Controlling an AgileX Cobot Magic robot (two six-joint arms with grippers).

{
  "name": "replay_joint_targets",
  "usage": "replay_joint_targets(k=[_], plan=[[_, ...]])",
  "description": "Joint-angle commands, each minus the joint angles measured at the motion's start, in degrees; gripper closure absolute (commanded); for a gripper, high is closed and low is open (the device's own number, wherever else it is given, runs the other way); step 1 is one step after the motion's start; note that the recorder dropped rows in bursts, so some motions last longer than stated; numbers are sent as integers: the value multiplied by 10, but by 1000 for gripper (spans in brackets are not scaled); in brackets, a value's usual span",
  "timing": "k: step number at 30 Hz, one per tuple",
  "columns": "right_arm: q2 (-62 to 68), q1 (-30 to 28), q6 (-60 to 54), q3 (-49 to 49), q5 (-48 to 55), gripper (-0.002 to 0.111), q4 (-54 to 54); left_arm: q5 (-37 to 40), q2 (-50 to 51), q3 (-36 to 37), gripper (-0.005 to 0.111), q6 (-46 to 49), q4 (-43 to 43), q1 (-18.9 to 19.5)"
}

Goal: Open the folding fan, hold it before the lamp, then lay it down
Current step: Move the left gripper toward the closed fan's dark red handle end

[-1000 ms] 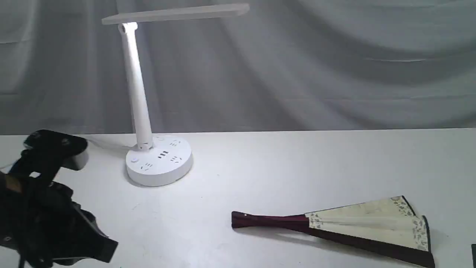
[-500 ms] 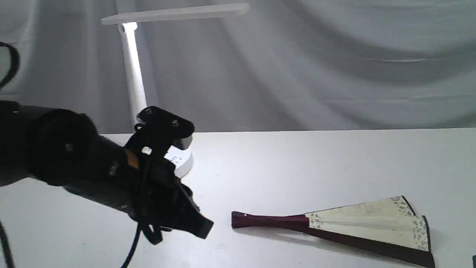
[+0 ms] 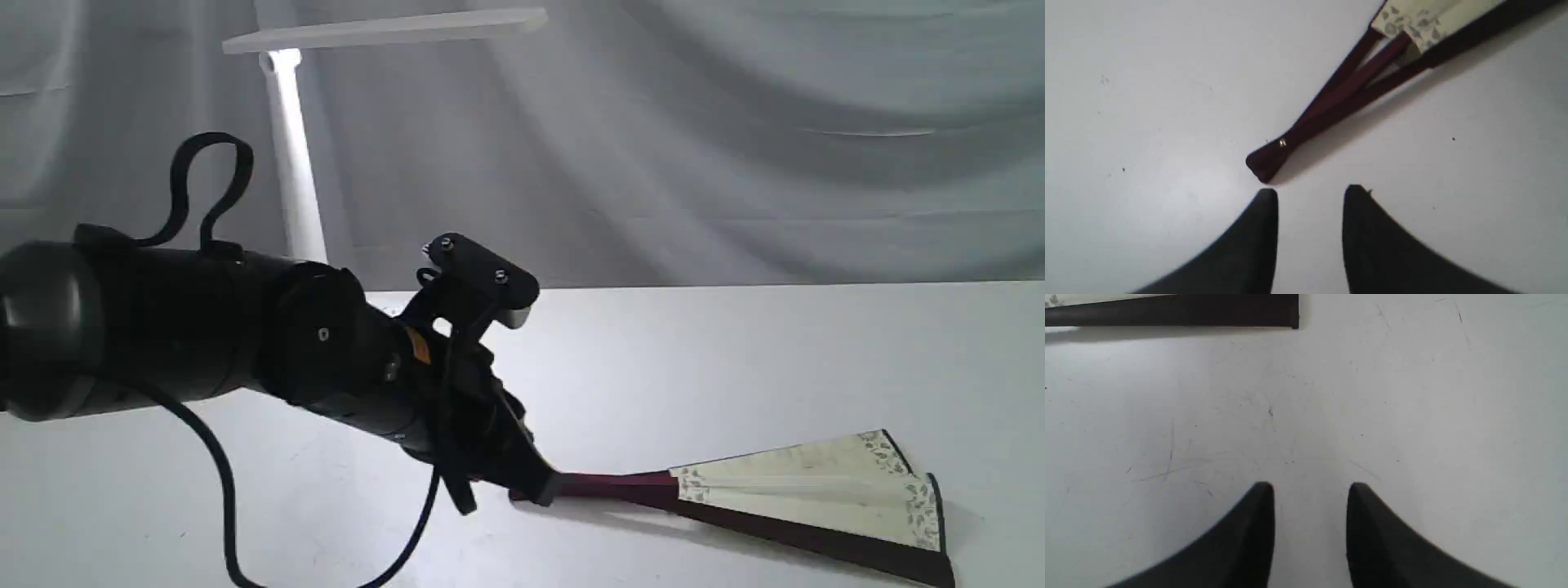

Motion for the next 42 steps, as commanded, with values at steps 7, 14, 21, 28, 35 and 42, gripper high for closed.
replay_joint_targets(k=[7,14,21,28,35,42], plan=[[2,-2,-1,-4,-12,78,-2,-36,55,-56,81,5,-2,-2],[2,-2,-1,-4,-14,78,-2,51,111,-131,78,24,-2,-2],[2,-2,-1,-4,-16,78,-2,102,151,-184,57,48,0,-2],[2,-2,-1,-4,-17,78,-2,167,192,-223,57,46,-4,7],[2,-2,-1,-4,-18,78,-2,212,224,-281,47,46,4,7],[2,-2,-1,-4,-18,78,-2,201,234,-297,43,47,33,7]])
